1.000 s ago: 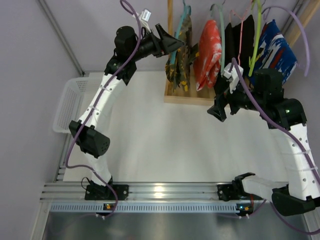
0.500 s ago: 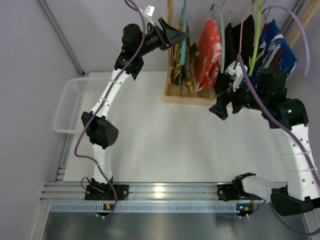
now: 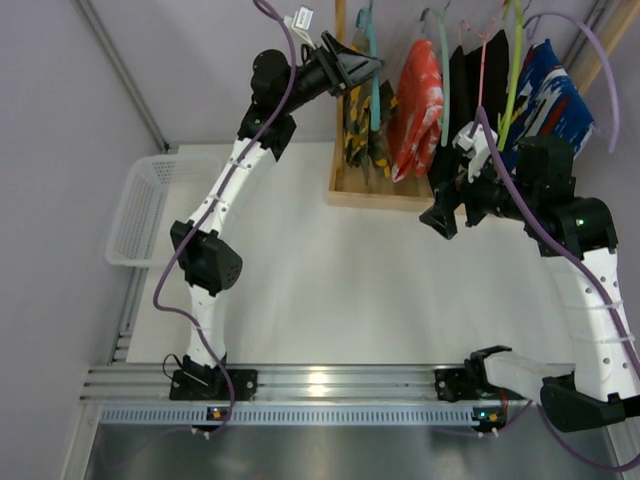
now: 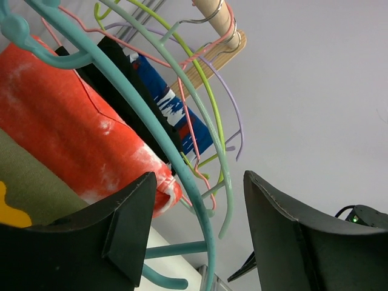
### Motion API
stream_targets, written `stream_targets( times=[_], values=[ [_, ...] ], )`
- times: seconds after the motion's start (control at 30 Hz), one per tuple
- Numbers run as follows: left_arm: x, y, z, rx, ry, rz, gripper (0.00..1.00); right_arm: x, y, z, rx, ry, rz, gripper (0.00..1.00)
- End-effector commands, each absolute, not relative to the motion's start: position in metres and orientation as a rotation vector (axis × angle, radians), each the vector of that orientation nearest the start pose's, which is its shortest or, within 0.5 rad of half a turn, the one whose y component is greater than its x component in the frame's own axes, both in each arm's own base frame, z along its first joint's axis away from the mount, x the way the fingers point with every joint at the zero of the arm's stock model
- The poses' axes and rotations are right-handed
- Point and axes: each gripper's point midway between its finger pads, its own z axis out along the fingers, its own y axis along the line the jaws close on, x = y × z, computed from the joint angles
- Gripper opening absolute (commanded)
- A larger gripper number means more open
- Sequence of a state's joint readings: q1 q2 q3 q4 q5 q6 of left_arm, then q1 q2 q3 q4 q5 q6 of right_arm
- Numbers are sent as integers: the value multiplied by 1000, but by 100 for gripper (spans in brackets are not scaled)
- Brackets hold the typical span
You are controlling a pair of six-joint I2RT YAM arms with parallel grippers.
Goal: Remove the trousers from the hanger
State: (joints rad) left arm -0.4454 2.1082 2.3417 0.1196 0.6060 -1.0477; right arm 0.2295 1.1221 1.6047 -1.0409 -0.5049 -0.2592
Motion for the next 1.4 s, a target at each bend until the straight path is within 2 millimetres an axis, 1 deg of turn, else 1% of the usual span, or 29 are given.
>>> stream_targets(
  times=[0.0,0.17,0.23,0.3,0.43,0.53,0.57,0.67,0.7,0.77,0.8,0.87,0.93,1.0,1.07,1.17,1.27,1.3,1.37],
  values=[
    [458,-363,531,177,1349,-1640,65,250,134,377,-774,1876,508,99],
    [464,-369,523,151,1358,-1635,61,252,135,376,-773,1877,514,99],
    [465,-369,526,134,1349,-1636,60,253,135,374,-773,1879,513,99],
    [469,-370,525,126,1346,-1631,60,253,135,373,-775,1879,510,99],
    [465,-373,533,139,1313,-1638,58,255,133,370,-772,1881,495,99],
    [460,-374,540,151,1282,-1646,52,255,132,369,-776,1884,491,99],
    [459,-374,543,157,1268,-1646,47,256,132,368,-778,1883,488,99],
    [459,-373,548,165,1237,-1640,42,257,132,368,-780,1882,486,100],
    [457,-373,552,174,1216,-1639,34,258,132,368,-778,1884,484,99],
    [457,-370,557,175,1195,-1622,26,258,132,368,-778,1884,484,99],
    [457,-371,558,180,1187,-1619,17,258,132,368,-780,1882,486,99],
    [456,-371,560,192,1173,-1605,13,258,132,368,-779,1884,485,99],
    [455,-371,564,202,1157,-1584,4,258,132,369,-781,1879,481,99],
    [451,-371,569,221,1127,-1569,0,258,132,368,-782,1879,480,99],
    [446,-369,580,253,1069,-1540,0,259,132,368,-787,1876,476,99],
    [432,-372,595,315,994,-1489,0,260,132,369,-792,1873,471,99],
    [419,-378,601,382,948,-1450,0,261,131,371,-792,1862,463,99],
    [410,-380,606,399,927,-1447,0,260,131,371,-793,1862,464,99],
    [404,-378,613,418,888,-1426,0,260,131,368,-793,1866,466,99]
  ],
)
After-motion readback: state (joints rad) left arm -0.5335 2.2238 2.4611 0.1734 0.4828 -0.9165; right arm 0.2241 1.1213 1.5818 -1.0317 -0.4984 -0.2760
